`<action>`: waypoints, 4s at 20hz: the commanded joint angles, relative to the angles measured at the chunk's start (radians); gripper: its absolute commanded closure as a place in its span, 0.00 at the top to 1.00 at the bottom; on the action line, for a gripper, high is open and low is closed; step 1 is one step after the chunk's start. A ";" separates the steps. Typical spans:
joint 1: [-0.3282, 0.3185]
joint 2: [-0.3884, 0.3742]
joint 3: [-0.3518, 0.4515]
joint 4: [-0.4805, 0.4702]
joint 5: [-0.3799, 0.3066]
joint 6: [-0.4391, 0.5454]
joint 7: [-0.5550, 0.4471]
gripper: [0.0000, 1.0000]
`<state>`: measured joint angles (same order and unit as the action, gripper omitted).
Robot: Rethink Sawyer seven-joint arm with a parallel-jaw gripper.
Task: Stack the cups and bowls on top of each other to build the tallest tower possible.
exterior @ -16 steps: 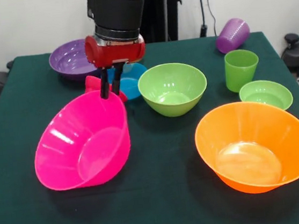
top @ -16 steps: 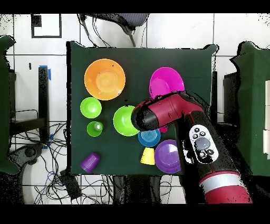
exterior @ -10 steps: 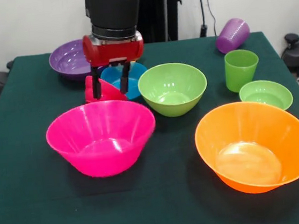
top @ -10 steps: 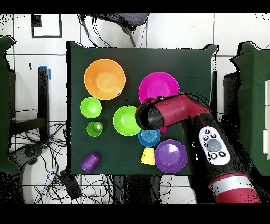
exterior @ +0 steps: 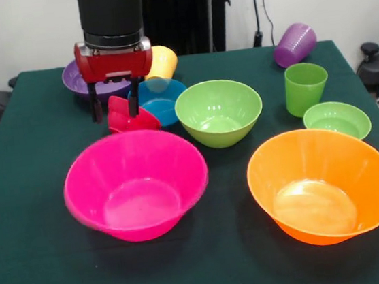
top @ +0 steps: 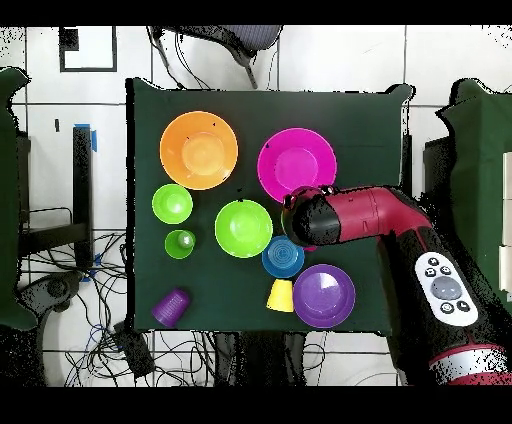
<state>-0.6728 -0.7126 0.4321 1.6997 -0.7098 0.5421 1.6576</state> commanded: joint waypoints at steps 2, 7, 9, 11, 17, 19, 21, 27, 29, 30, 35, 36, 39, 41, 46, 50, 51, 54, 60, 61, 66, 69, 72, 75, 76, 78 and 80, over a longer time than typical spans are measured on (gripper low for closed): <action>0.046 0.007 0.029 0.025 -0.015 0.067 -0.075 1.00; 0.022 0.005 0.037 0.040 0.038 0.058 -0.032 1.00; 0.006 0.034 0.032 0.032 0.054 0.048 -0.012 1.00; -0.009 0.054 0.023 0.031 0.062 0.048 -0.009 1.00; -0.032 0.091 -0.001 0.033 0.054 0.056 -0.030 1.00; -0.044 0.100 -0.002 0.035 0.038 0.047 -0.048 1.00; -0.073 0.112 0.006 0.039 0.027 0.052 -0.087 1.00; -0.139 0.152 0.016 0.025 -0.015 0.095 -0.198 1.00; -0.169 0.144 0.034 0.030 -0.013 0.133 -0.256 1.00; -0.183 0.137 0.042 0.033 -0.011 0.158 -0.286 1.00; -0.249 0.126 0.077 0.037 -0.026 0.212 -0.369 1.00; -0.260 0.133 0.082 0.034 -0.035 0.218 -0.386 1.00; -0.295 0.148 0.096 0.039 -0.059 0.232 -0.434 1.00; -0.314 0.160 0.098 0.046 -0.084 0.222 -0.446 1.00; -0.371 0.233 0.110 0.016 -0.143 0.189 -0.495 1.00; -0.382 0.276 0.123 -0.014 -0.157 0.176 -0.502 1.00; -0.383 0.275 0.127 -0.011 -0.154 0.173 -0.495 1.00; -0.380 0.268 0.144 0.001 -0.138 0.157 -0.461 1.00; -0.370 0.217 0.184 0.042 -0.101 0.172 -0.420 1.00; -0.362 0.202 0.184 0.047 -0.103 0.187 -0.425 1.00; -0.351 0.167 0.218 0.049 -0.133 0.241 -0.533 1.00; -0.349 0.141 0.226 0.056 -0.119 0.262 -0.520 1.00; -0.328 0.123 0.204 0.054 -0.084 0.246 -0.384 1.00; -0.305 0.108 0.160 0.048 -0.048 0.229 -0.239 1.00; -0.295 0.111 0.129 0.037 -0.050 0.225 -0.193 1.00; -0.275 0.117 0.085 0.019 -0.046 0.217 -0.125 1.00; -0.251 0.121 0.044 0.002 -0.031 0.227 -0.073 1.00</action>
<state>-0.9977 -0.6017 0.5524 1.7149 -0.7521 0.6738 1.4802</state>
